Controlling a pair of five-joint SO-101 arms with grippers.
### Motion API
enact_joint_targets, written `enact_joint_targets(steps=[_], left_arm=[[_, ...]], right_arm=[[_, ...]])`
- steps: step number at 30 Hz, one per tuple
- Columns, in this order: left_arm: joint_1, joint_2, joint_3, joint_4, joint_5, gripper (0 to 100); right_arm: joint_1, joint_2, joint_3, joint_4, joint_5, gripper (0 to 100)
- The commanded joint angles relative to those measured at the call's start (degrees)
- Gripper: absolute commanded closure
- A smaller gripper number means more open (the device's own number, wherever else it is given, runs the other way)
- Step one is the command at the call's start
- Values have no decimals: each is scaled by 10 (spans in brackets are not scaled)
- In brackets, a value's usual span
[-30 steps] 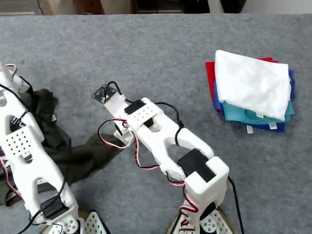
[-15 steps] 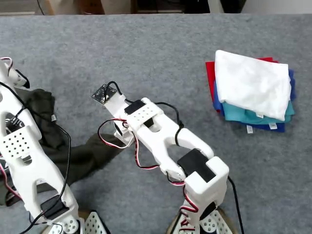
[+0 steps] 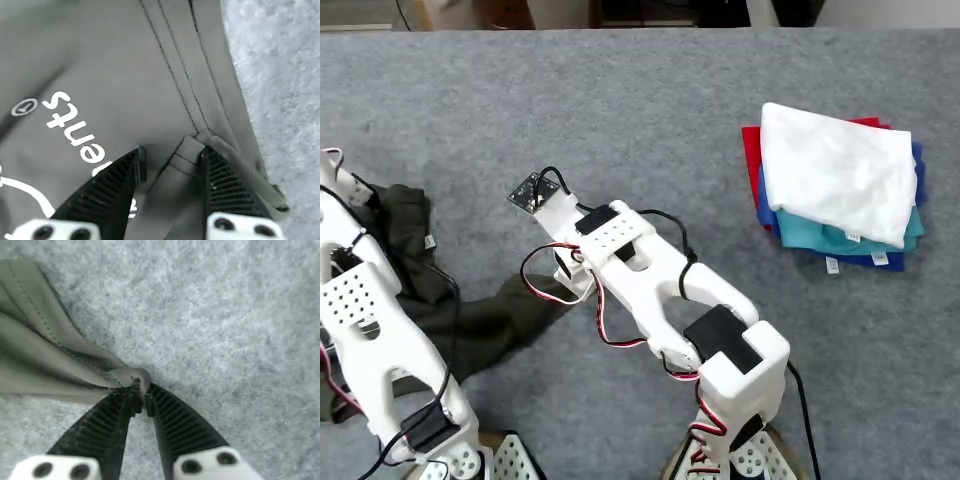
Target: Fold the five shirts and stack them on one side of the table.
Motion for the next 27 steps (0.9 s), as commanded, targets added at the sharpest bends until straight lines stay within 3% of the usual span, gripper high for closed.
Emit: enact_joint_targets(steps=[1, 5, 8, 18, 27], left_arm=[[42, -1, -3, 21, -25, 812], [80, -4, 9, 27, -27, 844], [113, -7, -6, 27, -26, 990], [181, -23, -25, 28, -6, 981], [215, -234, -37, 27, 65, 981]], right_arm=[[9, 10, -14, -16, -4, 995], [9, 10, -14, -16, -4, 995], [9, 10, -14, -16, -4, 995], [10, 10, -14, -13, -2, 995], [24, 6, -19, -16, 0, 995]])
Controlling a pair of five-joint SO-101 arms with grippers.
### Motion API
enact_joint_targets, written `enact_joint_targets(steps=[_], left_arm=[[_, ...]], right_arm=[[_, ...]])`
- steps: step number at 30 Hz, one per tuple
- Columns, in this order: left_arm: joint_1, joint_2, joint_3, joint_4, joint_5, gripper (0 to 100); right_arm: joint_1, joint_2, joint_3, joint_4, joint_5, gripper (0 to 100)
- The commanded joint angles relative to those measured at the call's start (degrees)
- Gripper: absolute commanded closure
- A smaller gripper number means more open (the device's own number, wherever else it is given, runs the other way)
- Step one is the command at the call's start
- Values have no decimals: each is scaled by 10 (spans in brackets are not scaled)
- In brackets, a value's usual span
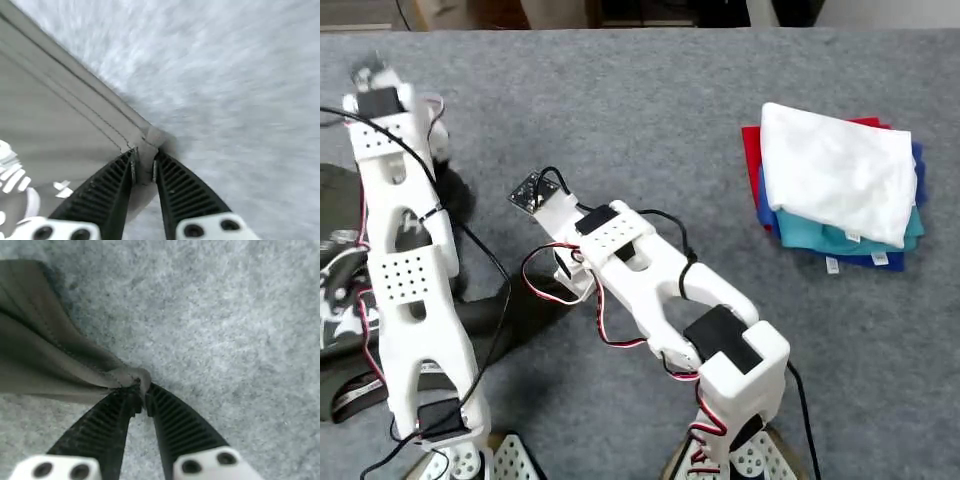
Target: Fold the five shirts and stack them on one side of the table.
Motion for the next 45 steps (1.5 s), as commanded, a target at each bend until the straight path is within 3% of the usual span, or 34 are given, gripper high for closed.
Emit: enact_joint_targets(steps=[1, 5, 13, 19, 24, 28, 34, 37, 41, 45], left_arm=[[4, -146, -30, 6, 42, 981], [-73, -255, -76, -7, 121, 981], [-217, -334, -136, -62, 140, 981], [-293, -387, -136, -49, 163, 981], [-304, -454, -114, 10, 149, 981], [-299, -509, 48, 10, 131, 981], [-273, -549, 422, 6, 76, 981], [-252, -547, 578, 2, 54, 981], [-232, -548, 800, -98, 23, 981], [-215, -550, 976, -224, -19, 979]], right_arm=[[29, 5, -33, -13, 0, 995], [88, -18, -141, 49, 0, 996], [210, -131, -493, 214, 22, 996], [268, -149, -740, 236, 69, 996], [298, -147, -870, 237, 69, 996], [299, -147, -885, 283, 69, 996], [298, -139, -859, 374, 70, 996], [287, -139, -825, 427, 118, 996], [255, -140, -724, 481, 193, 996], [220, -139, -553, 454, 181, 996]])
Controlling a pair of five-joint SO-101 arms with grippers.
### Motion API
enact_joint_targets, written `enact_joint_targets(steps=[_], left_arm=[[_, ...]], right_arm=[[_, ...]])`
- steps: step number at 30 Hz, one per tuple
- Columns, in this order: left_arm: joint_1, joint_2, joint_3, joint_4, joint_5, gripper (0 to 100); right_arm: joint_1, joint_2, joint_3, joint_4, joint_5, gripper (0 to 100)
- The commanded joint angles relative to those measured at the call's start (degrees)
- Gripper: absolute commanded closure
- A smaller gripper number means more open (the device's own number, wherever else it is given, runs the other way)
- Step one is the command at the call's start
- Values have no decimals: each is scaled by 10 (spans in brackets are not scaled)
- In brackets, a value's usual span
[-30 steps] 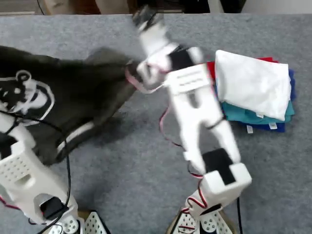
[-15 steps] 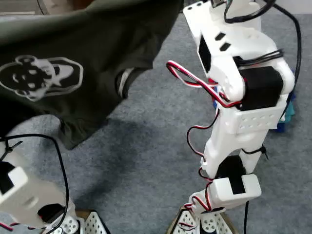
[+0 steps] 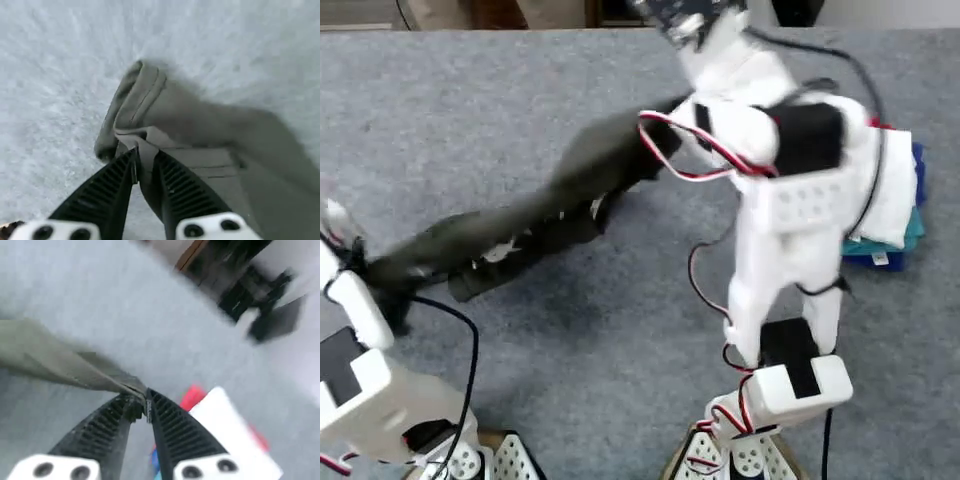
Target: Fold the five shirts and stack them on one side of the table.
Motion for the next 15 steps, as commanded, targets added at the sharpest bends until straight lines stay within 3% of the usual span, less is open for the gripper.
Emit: enact_joint_targets(steps=[1, 5, 10, 15], left_arm=[[22, -22, 149, -91, -41, 979], [53, -22, 183, -79, -64, 925], [91, -23, 133, 25, -89, 764], [109, -23, 4, 156, -100, 772]], right_arm=[[-36, -7, 161, -34, 3, 996], [-60, -12, 369, -148, 2, 996], [-63, -10, 576, -310, 3, 996], [-47, -7, 686, -439, 2, 996]])
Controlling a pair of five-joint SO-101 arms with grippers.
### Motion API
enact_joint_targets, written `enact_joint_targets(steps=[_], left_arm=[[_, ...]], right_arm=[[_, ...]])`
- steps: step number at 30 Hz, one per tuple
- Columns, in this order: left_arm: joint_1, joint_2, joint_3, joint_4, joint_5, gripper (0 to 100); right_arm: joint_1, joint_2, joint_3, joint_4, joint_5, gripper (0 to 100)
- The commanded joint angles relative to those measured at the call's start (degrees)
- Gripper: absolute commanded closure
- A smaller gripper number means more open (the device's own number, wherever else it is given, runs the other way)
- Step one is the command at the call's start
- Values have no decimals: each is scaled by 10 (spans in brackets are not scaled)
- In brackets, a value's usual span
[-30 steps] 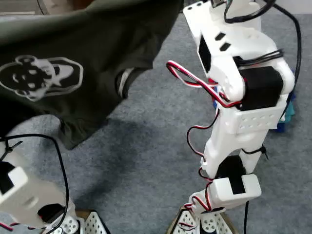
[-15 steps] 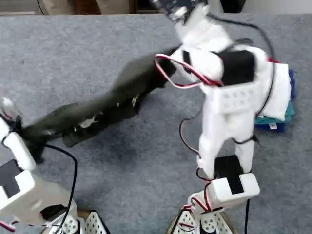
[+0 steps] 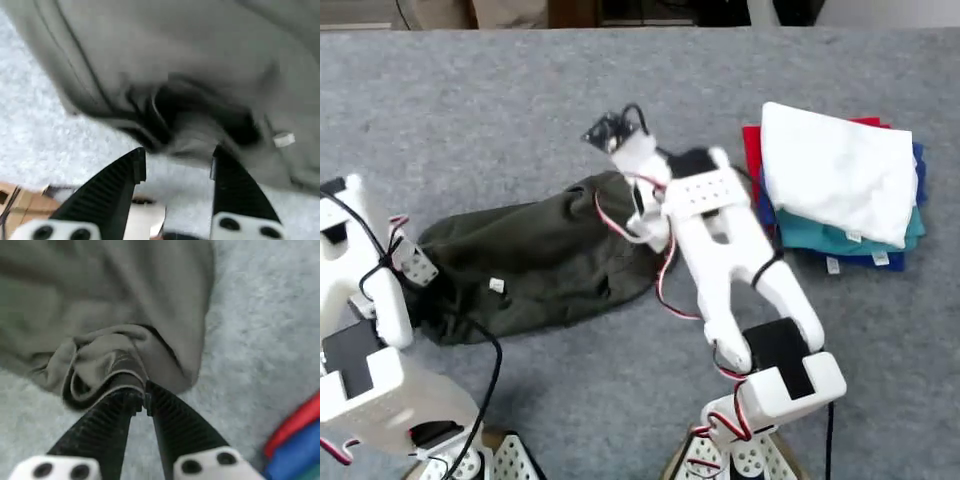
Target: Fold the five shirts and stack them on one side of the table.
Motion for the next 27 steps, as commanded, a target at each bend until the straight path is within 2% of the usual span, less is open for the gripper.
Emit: enact_joint_targets(steps=[1, 10, 13, 17, 20, 24, 27], left_arm=[[11, -26, -95, 61, -6, 772], [35, -144, -35, 55, -63, 771], [35, -131, 5, -11, -59, 772], [37, -82, 27, -109, -25, 772], [68, -36, -6, -135, -19, 772], [112, 12, -110, -117, -18, 772], [114, 51, -164, -101, 3, 772]], right_arm=[[13, -7, 59, -94, 2, 996], [30, 4, 164, -202, -2, 996], [30, 20, 148, -201, -4, 996], [30, 52, 116, -195, -43, 996], [30, 75, 85, -169, -49, 996], [30, 95, 63, -151, -49, 996], [30, 99, 58, -149, -49, 996]])
